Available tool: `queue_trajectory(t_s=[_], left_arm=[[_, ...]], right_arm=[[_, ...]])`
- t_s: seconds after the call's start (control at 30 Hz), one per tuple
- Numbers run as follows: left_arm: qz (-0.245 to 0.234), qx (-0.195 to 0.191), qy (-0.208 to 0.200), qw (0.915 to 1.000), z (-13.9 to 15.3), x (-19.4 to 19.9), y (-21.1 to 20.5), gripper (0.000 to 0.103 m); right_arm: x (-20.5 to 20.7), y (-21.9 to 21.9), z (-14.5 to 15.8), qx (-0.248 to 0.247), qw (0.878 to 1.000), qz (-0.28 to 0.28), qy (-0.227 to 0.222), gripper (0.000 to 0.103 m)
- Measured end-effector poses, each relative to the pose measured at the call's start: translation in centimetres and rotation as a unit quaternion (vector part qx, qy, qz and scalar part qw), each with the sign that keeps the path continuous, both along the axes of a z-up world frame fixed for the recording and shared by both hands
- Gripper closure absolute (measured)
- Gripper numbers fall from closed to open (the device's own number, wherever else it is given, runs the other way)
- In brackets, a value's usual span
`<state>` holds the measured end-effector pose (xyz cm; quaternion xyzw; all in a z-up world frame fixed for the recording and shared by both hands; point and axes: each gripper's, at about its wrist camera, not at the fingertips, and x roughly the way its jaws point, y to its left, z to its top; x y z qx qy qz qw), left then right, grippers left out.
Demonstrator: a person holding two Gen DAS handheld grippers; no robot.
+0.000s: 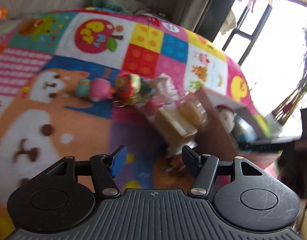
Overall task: Organize objects
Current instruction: 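Release the wipes pack in the box with the right tool while the left tool grasps the wafer-stick pack, then grasp the red-and-white figurine with the right tool while the left tool lifts the wafer pack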
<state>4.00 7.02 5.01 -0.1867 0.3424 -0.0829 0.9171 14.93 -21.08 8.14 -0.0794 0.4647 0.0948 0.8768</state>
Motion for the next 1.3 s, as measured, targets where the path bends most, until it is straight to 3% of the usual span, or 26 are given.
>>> queue_trajectory(t_s=[0.07,0.13,0.27,0.37,0.43,0.57,0.7,0.8,0.93,1.1,1.23,1.27,1.3], left_arm=[[0.005,-0.018,-0.003,0.9998,0.4,1.7,-0.9,0.037],[0.018,-0.011,0.004,0.9998,0.5,3.9,-2.0,0.037],[0.057,0.034,0.054,0.9963,-1.1,8.8,-3.7,0.033],[0.063,0.027,0.079,0.9945,-2.3,10.5,-3.8,0.036],[0.052,0.023,0.074,0.9957,-2.4,10.2,-3.8,0.047],[0.027,0.038,0.053,0.9975,-1.6,6.4,-3.0,0.053],[0.011,0.045,0.035,0.9983,-1.1,0.1,-0.5,0.057],[0.018,0.014,0.028,0.9994,-1.0,-4.0,1.9,0.061],[0.048,0.013,0.016,0.9986,-1.0,-7.2,4.6,0.062],[0.059,-0.064,0.028,0.9958,-1.5,-6.9,7.8,0.067],[0.048,-0.065,0.029,0.9963,-1.6,-6.4,7.7,0.068],[0.046,-0.063,0.030,0.9965,-1.6,-6.3,7.5,0.068],[0.044,-0.058,0.030,0.9969,-1.5,-6.4,7.4,0.068]], right_arm=[[-0.8,-0.6,0.8,0.017,1.000,-0.005,-0.009,0.046],[-1.6,-1.0,2.2,0.030,0.999,0.002,-0.041,0.041],[-4.6,-1.9,5.3,0.042,0.995,0.008,-0.094,0.035],[-7.0,-2.2,7.0,0.051,0.991,0.022,-0.123,0.034],[-8.6,-2.0,7.8,0.053,0.988,0.033,-0.140,0.034],[-11.6,0.2,7.5,0.053,0.981,0.079,-0.167,0.034],[-15.1,5.3,5.3,0.016,0.969,0.161,-0.189,0.034],[-15.8,9.1,3.5,0.021,0.962,0.215,-0.168,0.035],[-15.3,13.1,1.3,0.041,0.959,0.249,-0.129,0.035],[-17.1,16.9,-0.1,0.083,0.942,0.313,-0.086,0.035],[-18.6,19.8,-0.8,0.095,0.932,0.341,-0.073,0.036],[-18.7,20.4,-1.1,0.092,0.933,0.341,-0.070,0.043],[-18.5,21.1,-1.4,0.085,0.933,0.342,-0.066,0.059]])
